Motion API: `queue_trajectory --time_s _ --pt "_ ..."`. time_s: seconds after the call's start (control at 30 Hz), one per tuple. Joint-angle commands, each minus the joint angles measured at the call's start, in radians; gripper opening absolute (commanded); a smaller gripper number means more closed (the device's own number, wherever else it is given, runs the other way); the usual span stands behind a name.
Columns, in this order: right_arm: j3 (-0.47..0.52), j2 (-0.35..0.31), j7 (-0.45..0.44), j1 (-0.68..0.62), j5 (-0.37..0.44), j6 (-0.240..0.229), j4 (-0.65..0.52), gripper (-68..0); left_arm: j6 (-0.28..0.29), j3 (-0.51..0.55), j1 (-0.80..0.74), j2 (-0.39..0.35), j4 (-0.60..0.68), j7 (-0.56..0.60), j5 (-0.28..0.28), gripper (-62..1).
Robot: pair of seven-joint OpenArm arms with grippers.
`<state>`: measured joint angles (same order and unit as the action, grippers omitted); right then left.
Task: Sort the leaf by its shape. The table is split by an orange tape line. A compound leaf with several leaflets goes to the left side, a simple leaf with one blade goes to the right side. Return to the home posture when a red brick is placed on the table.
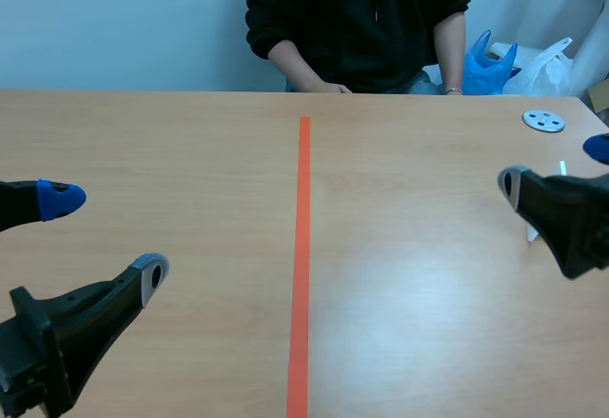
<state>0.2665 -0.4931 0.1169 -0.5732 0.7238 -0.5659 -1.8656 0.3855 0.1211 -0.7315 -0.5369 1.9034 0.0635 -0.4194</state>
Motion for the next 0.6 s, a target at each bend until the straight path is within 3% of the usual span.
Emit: queue_trajectory --time_s 0.0,0.23,0.57 --pt "0.0 0.001 -0.018 -0.008 0.013 0.003 -0.017 0.4 0.002 0.003 0.0 0.007 0.021 0.014 -0.007 1.4" --pt "-0.003 0.044 0.006 -0.031 0.013 -0.003 -0.039 0.4 0.002 0.003 0.0 0.007 0.021 0.014 -0.007 1.4" --pt "-0.048 0.05 0.027 -0.03 0.009 0.0 -0.039 0.4 0.002 0.003 0.0 0.007 0.021 0.014 -0.007 1.4"
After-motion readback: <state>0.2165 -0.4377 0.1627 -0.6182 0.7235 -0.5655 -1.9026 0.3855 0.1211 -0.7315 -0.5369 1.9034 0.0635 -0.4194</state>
